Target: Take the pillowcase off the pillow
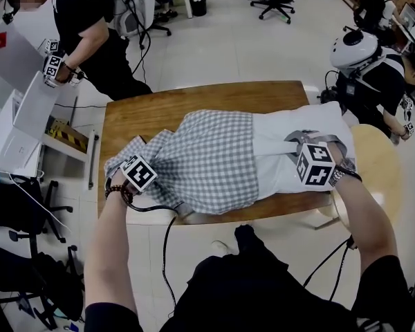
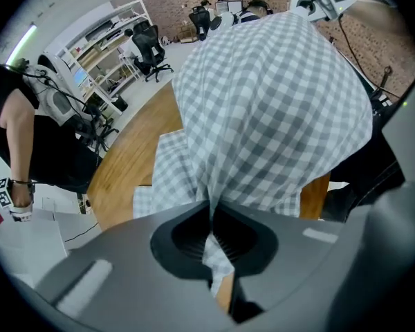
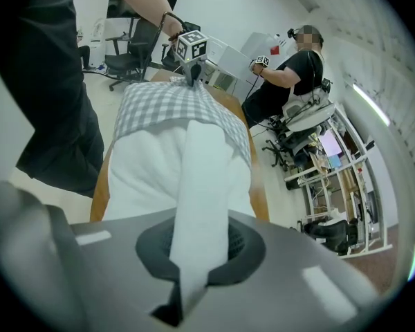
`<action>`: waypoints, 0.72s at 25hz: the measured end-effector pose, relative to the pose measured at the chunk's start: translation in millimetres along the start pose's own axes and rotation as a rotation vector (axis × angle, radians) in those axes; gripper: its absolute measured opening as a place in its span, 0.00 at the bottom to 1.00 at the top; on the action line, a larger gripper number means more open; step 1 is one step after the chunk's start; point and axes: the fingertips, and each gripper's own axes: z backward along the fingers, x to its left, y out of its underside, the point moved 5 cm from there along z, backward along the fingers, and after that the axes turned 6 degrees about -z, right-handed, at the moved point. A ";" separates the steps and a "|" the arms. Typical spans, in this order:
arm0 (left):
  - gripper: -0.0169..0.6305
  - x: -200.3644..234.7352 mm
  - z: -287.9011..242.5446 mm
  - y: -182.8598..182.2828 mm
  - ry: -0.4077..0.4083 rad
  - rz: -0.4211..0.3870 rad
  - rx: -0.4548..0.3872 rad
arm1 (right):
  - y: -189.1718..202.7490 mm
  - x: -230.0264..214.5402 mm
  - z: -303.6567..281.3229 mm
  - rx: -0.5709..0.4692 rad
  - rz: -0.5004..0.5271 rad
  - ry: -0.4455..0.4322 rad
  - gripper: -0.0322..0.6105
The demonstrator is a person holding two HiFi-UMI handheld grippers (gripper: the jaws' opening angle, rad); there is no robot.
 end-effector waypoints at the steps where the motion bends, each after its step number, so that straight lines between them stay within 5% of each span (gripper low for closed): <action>1: 0.04 -0.2 5.0 0.9 -0.009 0.004 0.000 | 1.7 -1.0 3.7 0.001 -0.002 0.005 0.07; 4: 0.04 8.8 37.5 -21.5 -0.128 -0.050 -0.104 | 6.3 -5.6 17.7 0.004 -0.006 0.018 0.07; 8: 0.04 -5.5 32.1 20.8 -0.047 0.067 0.052 | 10.0 -6.4 29.7 0.012 0.000 0.031 0.07; 12: 0.04 -0.5 44.6 35.8 -0.093 0.084 0.059 | 17.3 -7.3 37.2 0.027 -0.005 0.045 0.07; 15: 0.04 9.1 61.6 24.5 -0.169 0.048 -0.016 | 22.2 -10.7 41.8 0.041 -0.013 0.050 0.07; 18: 0.04 5.6 54.9 46.6 -0.137 0.110 0.077 | 28.9 -12.0 44.8 0.054 -0.024 0.052 0.07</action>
